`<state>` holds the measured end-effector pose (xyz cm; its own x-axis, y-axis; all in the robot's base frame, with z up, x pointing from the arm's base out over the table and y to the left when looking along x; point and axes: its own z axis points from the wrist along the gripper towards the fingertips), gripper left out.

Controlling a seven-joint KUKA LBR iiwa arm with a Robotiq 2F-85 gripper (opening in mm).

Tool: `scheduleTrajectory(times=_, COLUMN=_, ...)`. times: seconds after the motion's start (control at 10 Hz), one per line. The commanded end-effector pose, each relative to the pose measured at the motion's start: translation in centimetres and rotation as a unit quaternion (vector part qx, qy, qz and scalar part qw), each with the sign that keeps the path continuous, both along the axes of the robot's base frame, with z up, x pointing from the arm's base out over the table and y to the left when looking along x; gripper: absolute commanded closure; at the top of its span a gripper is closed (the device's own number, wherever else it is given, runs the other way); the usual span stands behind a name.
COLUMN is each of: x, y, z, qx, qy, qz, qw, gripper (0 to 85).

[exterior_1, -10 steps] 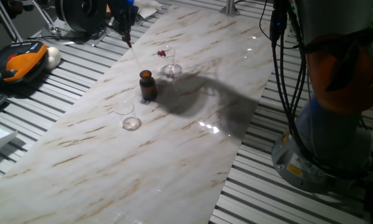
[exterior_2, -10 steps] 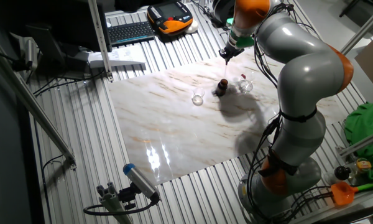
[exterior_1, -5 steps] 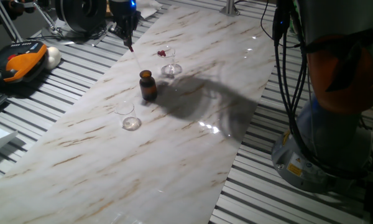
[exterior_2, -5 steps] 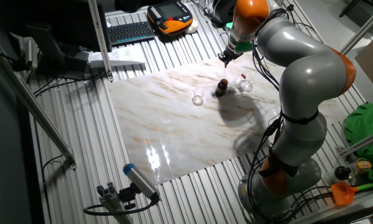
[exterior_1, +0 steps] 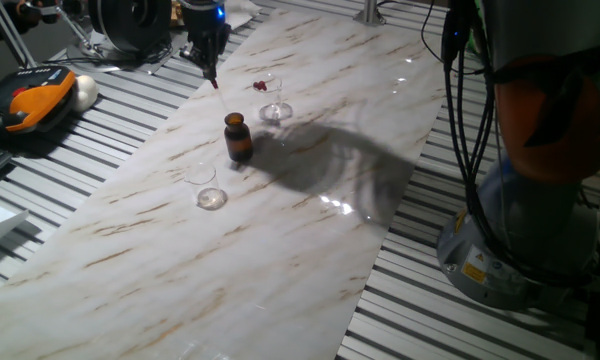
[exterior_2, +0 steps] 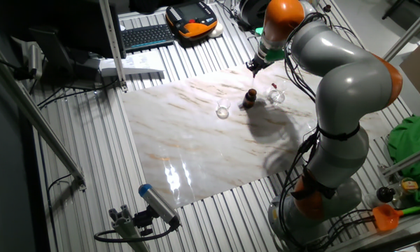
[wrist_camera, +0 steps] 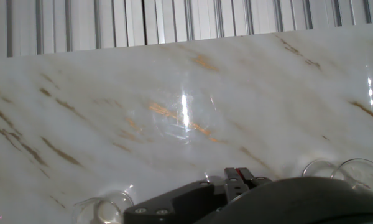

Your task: Transfer liquid using a dropper

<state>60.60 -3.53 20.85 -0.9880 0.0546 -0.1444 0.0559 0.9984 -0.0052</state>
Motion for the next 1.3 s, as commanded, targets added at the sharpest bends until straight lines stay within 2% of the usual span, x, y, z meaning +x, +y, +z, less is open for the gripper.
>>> scheduleTrajectory(times=0.0, x=-0.21, y=0.0, z=-0.2, qx=-0.001, qy=-0.002, qz=0.000, qw=1.0000, gripper=85.0)
scheduleTrajectory(times=0.5, x=-0.52, y=-0.4, z=-1.2, qx=0.006, qy=-0.010, qz=0.004, qw=0.9999, gripper=85.0)
scheduleTrajectory(times=0.8, x=-1.00, y=0.0, z=-1.9, qx=0.006, qy=-0.016, qz=0.002, qw=0.9998, gripper=85.0)
scheduleTrajectory(times=1.2, x=-1.71, y=0.1, z=-2.7, qx=0.010, qy=-0.016, qz=0.002, qw=0.9998, gripper=85.0)
